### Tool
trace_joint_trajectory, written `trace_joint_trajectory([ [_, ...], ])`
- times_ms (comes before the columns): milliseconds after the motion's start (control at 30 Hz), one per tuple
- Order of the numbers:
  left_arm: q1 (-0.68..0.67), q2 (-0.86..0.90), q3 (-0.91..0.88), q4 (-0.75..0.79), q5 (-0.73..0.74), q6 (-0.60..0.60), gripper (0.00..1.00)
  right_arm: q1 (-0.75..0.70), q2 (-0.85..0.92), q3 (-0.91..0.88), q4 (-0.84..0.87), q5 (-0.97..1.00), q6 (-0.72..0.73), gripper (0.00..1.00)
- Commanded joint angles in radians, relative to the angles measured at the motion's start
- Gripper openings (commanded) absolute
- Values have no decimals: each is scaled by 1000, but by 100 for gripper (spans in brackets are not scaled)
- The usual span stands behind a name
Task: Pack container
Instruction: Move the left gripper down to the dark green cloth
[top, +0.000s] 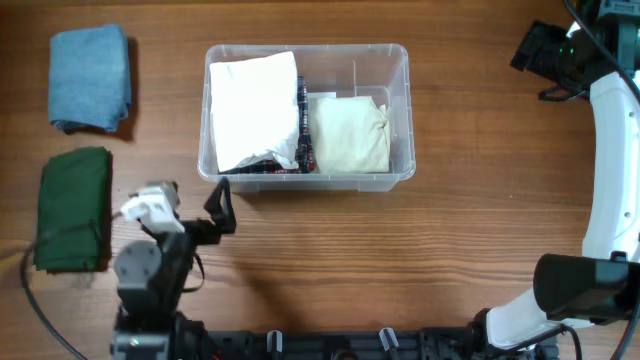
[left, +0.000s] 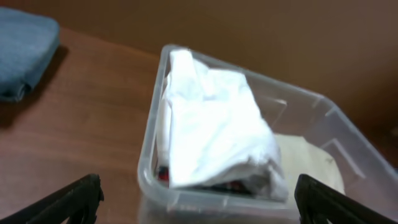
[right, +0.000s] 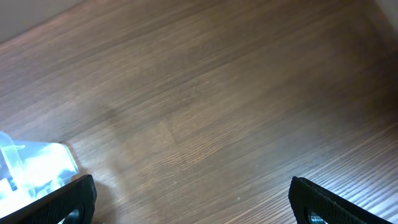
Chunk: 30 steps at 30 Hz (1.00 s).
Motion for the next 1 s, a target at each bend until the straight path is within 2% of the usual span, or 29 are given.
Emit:
trace_joint_trajectory([
  [0, 8, 207, 214, -97, 15, -3, 100, -34, 10, 0, 13, 44, 22, 100],
  [167, 8, 457, 451, -256, 11, 27, 100, -133, 10, 0, 13, 16, 95, 100],
  [333, 9, 575, 544, -272, 9, 29, 100, -185, 10, 0, 14, -51, 94, 100],
  [367, 8, 589, 554, -273, 3, 67, 100, -185, 10, 0, 13, -51, 93, 100],
  [467, 9, 591, 555, -281, 0, 163, 100, -185, 10, 0, 14, -51, 93, 100],
  [533, 9, 588, 555, -282, 0, 186, 100, -185, 10, 0, 14, -51, 93, 100],
  [767, 9, 579, 555, -286, -10, 180, 100, -185, 10, 0, 14, -51, 93, 100],
  [900, 21, 573, 560, -338, -109, 167, 100, -185, 10, 0, 14, -51, 93, 100],
  [967, 44, 579, 563, -377, -189, 108, 100, -185, 10, 0, 14, -51, 93, 100],
])
